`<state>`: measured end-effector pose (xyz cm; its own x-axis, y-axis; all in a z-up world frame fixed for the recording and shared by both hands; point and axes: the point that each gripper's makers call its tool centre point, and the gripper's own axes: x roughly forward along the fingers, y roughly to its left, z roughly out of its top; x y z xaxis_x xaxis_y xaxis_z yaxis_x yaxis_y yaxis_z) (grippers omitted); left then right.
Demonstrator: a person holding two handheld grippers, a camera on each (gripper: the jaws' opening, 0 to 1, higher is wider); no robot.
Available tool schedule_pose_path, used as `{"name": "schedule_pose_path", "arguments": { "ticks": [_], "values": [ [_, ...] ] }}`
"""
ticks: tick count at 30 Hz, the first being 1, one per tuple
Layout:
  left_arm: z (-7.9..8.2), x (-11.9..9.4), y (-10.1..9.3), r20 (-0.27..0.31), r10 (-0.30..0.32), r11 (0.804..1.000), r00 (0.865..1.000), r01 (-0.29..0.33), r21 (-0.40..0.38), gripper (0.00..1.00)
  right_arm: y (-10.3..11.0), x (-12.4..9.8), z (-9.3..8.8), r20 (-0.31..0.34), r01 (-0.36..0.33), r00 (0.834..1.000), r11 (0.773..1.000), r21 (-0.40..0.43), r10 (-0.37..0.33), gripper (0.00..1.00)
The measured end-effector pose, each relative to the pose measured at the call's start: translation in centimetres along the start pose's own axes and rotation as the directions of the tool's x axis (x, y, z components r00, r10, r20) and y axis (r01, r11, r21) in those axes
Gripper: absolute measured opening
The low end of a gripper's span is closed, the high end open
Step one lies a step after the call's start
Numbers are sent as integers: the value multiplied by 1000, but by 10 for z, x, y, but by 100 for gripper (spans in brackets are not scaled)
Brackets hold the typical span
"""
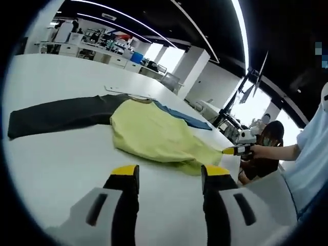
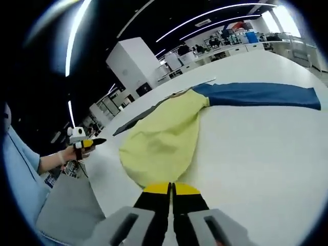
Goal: Fold the garment on the visible template until the final outline fits inside the template.
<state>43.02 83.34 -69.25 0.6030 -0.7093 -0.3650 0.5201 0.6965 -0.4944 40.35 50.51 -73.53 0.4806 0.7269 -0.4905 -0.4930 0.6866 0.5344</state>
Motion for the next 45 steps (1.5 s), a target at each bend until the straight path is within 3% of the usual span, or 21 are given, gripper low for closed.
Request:
{"name": "schedule_pose_path", "arguments": {
  "ticks": [3,8,12,17,21,24,27,30,32,37,41,45],
  "values": [
    [-8,12,21,-61,73,997,996,-74,-29,39,0,1,1,2,-4,1000,1000,2,4,0],
    [-12,36,24,-90,57,995,994,-64,-78,28,0,2,2,-3,-5,1000,1000,-5,5,0],
    [-19,54,17,-112,18,975,994,-42,-219,29,-1,2,2,0,-4,1000,1000,0,4,0],
    [-36,67,24,-167,74,948,983,-121,-293,23,-1,2,1,1,-2,1000,1000,0,2,0],
    [-31,76,17,-127,52,940,991,-91,-329,21,-3,2,0,-2,-1,1000,1000,-2,1,0],
    [-21,81,15,-73,55,925,996,-78,-372,17,-5,2,0,-6,0,1000,1000,-1,0,0],
    [-9,83,19,-39,73,926,997,-82,-368,0,-6,3,0,-3,1,1000,1000,5,-1,0],
    [2,86,15,-22,50,947,998,-55,-317,0,-6,4,0,-5,0,1000,1000,9,0,0],
    [18,89,6,-11,38,971,999,-40,-237,0,-6,4,0,-5,-3,1000,1000,8,3,0],
    [55,103,-8,-3,8,993,1000,-8,-121,0,-6,5,5,3,-4,1000,1000,9,4,0],
    [70,119,-4,20,-4,986,1000,8,-164,0,-7,5,16,25,-1,1000,1000,11,1,0],
    [71,137,12,28,21,982,999,-15,-187,0,-10,5,20,33,11,999,1000,13,-11,0]
  ]
}}
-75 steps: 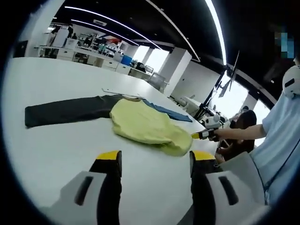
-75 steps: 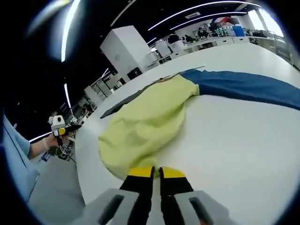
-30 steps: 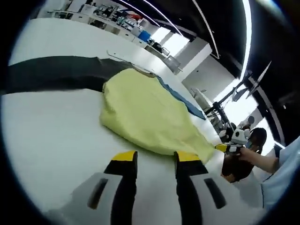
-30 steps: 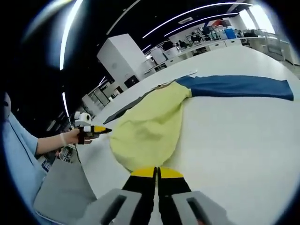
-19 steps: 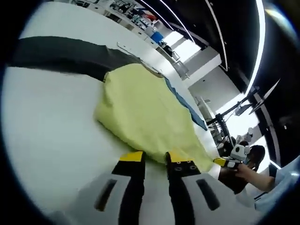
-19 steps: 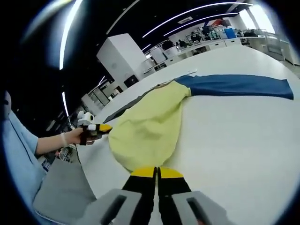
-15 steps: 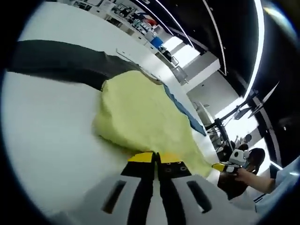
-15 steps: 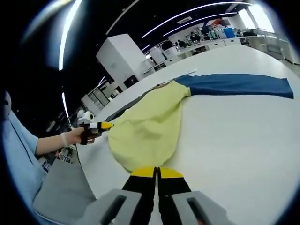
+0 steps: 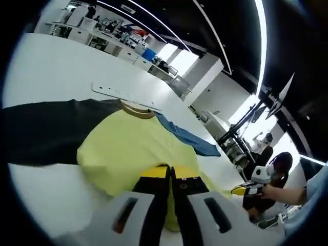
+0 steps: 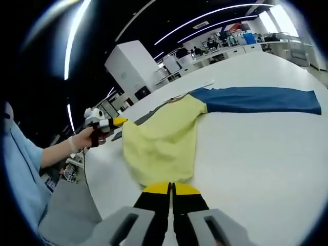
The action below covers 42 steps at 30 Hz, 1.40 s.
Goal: Fold the garment on the visible template until the final outline fits inside the template.
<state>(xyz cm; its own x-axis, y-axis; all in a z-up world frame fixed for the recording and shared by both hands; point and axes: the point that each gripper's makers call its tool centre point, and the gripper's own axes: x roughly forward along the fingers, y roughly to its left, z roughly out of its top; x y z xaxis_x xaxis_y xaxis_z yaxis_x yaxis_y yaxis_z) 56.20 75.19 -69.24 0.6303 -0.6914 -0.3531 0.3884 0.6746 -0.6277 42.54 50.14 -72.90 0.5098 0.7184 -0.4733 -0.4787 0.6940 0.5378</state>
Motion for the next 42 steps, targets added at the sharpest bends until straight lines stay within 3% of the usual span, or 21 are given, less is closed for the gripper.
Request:
{"name": "schedule_pose_path", "arguments": {
  "ticks": [9,15,23,30,38,42],
  "values": [
    [1,42,15,-12,1,1000,1000,-1,-25,0,-14,-3,8,26,49,998,999,15,-50,0],
    [-6,60,25,-40,14,999,999,-15,-35,0,-25,-4,14,58,79,995,996,51,-82,0],
    [-15,72,35,-65,60,998,996,-62,-26,0,-30,1,11,46,88,995,994,63,-91,0],
    [-10,68,27,-55,53,998,997,-50,49,1,-31,1,11,41,88,995,994,64,-91,0],
    [0,52,8,-51,0,998,999,3,70,22,-28,1,12,44,81,996,995,59,-84,0],
    [-1,41,2,-60,-11,996,998,16,84,26,-26,1,12,49,79,995,995,60,-82,0]
  ]
}}
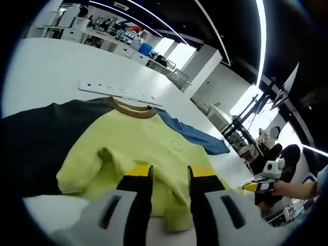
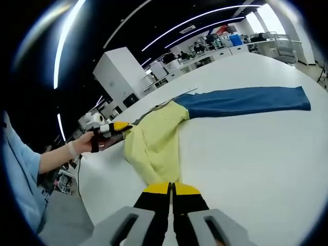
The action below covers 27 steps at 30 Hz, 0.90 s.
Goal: Fold the garment on the visible template until the final outline fits inside the template.
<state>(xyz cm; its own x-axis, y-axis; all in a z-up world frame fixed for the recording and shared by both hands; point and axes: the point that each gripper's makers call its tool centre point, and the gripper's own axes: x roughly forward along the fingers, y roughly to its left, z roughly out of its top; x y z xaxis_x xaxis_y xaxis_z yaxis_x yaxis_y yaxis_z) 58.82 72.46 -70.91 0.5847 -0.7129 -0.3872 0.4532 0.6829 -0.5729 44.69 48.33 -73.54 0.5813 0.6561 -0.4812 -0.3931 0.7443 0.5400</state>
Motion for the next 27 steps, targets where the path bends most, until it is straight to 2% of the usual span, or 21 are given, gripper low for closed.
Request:
{"name": "schedule_pose_path", "arguments": {
  "ticks": [4,7,12,19,27],
  "values": [
    [-6,-13,3,-9,18,998,1000,-18,54,18,2,-1,0,3,-3,1000,1000,-1,3,0],
    [-10,-23,9,0,26,999,1000,-26,38,16,3,-2,0,8,-5,1000,1000,-1,5,0],
    [-30,-33,23,-37,65,998,997,-65,18,15,3,-2,-2,7,-7,1000,1000,5,7,0],
    [-52,-31,32,-79,84,996,993,-86,-19,16,4,-2,-3,3,-8,1000,1000,4,8,0],
    [-53,-25,28,-71,68,996,995,-72,-53,13,4,-2,-6,-8,-5,1000,1000,0,5,0]
  ]
}}
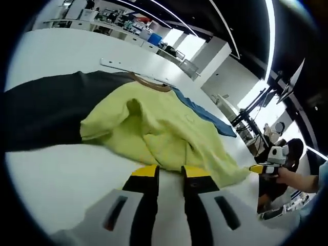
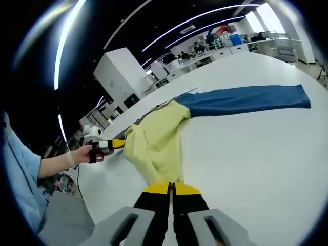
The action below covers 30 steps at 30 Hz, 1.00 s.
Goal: Fold the garment on the visible template until the final outline fits inside the template.
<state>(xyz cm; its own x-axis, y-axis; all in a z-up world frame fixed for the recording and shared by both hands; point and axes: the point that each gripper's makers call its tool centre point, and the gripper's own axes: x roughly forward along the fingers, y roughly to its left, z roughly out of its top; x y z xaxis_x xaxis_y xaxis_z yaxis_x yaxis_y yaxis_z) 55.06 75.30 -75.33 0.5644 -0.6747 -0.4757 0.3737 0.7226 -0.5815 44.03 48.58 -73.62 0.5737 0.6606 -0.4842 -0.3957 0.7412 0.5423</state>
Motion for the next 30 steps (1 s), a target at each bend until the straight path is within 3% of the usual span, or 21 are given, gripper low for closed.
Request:
{"name": "schedule_pose_path", "arguments": {
  "ticks": [15,30],
  "values": [
    [-1,5,1,8,3,999,1000,-3,-43,3,0,0,-4,2,1,1000,1000,12,-1,0],
    [4,-11,-11,18,1,999,1000,-2,37,0,2,-3,0,11,-1,1000,1000,7,1,0]
  ]
}}
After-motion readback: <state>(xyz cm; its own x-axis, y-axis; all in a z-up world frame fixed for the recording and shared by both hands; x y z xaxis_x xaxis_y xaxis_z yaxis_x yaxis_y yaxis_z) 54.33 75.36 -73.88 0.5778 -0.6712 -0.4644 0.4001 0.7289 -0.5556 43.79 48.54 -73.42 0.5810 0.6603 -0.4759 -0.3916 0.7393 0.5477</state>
